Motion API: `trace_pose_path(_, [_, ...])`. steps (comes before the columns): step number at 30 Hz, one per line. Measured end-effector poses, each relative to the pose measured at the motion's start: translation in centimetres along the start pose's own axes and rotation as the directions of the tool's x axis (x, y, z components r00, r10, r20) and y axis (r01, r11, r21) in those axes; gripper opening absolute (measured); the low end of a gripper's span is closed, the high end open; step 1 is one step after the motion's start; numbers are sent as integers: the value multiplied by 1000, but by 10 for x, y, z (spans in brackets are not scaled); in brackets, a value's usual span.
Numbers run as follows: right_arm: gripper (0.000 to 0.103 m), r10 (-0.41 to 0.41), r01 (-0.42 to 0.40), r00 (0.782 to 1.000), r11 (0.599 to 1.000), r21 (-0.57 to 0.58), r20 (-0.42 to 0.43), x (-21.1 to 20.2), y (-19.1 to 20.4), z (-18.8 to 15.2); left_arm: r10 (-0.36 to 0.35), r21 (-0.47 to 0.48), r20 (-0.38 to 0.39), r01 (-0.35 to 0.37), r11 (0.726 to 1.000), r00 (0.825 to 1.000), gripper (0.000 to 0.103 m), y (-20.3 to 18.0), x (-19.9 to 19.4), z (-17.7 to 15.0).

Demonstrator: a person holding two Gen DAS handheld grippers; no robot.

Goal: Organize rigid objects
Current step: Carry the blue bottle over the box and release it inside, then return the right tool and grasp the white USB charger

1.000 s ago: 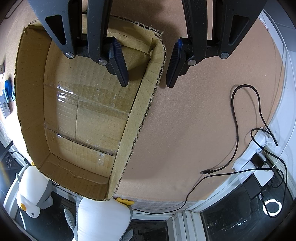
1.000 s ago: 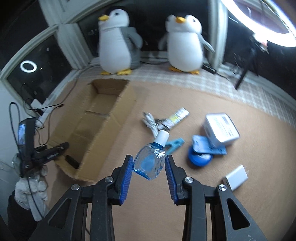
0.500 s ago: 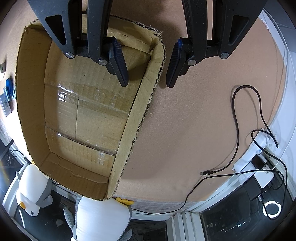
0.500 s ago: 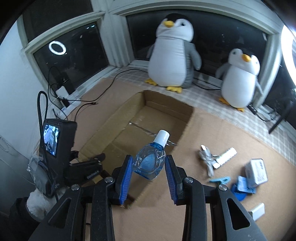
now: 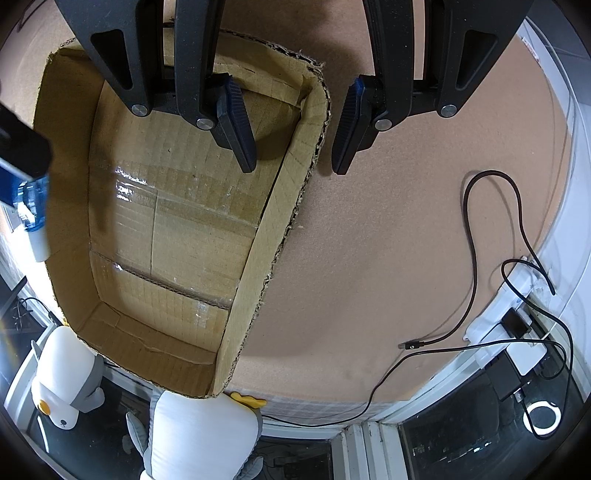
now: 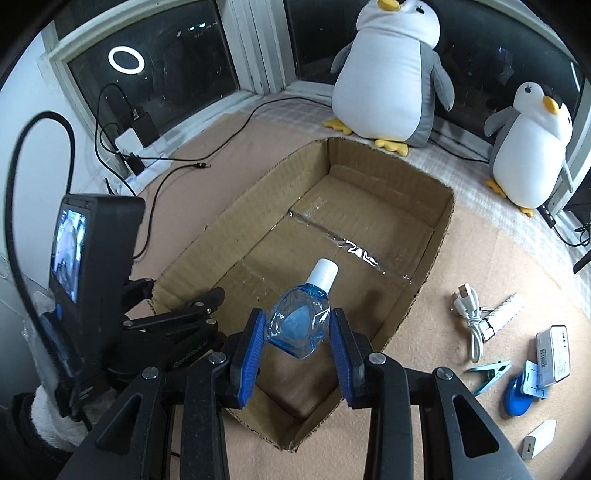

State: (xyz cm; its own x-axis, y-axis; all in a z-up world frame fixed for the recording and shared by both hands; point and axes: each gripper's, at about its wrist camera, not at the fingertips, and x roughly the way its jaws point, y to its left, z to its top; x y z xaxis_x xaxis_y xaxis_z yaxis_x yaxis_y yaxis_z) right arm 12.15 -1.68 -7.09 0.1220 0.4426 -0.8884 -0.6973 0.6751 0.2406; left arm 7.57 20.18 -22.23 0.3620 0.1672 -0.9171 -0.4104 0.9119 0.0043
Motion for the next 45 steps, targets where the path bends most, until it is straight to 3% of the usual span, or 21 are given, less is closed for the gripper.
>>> trace_pose_path(5, [35, 0, 0, 1000, 1000, -14, 1, 1, 1, 0, 1, 0, 0, -1, 1000, 1000, 46, 0, 0, 0])
trace_pose_path(7, [55, -1, 1, 1000, 1000, -19, 3, 1, 1, 0, 1, -1, 1, -1, 1000, 1000, 46, 1, 0, 0])
trace_pose_path(9, [61, -10, 10, 1000, 1000, -21, 17, -2, 2, -1, 1, -1, 1, -1, 1000, 1000, 46, 0, 0, 0])
trace_pose_path(19, [61, -2, 0, 999, 998, 60, 46, -18, -18, -4, 4, 1, 2, -4, 1000, 1000, 46, 1, 0, 0])
trace_pose_path(34, [63, -108, 85, 990, 971, 224, 94, -68, -86, -37, -2, 19, -1, 2, 1000, 1000, 46, -4, 0, 0])
trace_pose_path(40, [67, -174, 139, 982, 931, 337, 75, -88, -134, -66, -2, 21, -2, 2, 1000, 1000, 46, -4, 0, 0])
trace_pose_path(45, [67, -238, 191, 970, 864, 465, 43, -102, -186, -98, -2, 22, -2, 2, 1000, 1000, 46, -4, 0, 0])
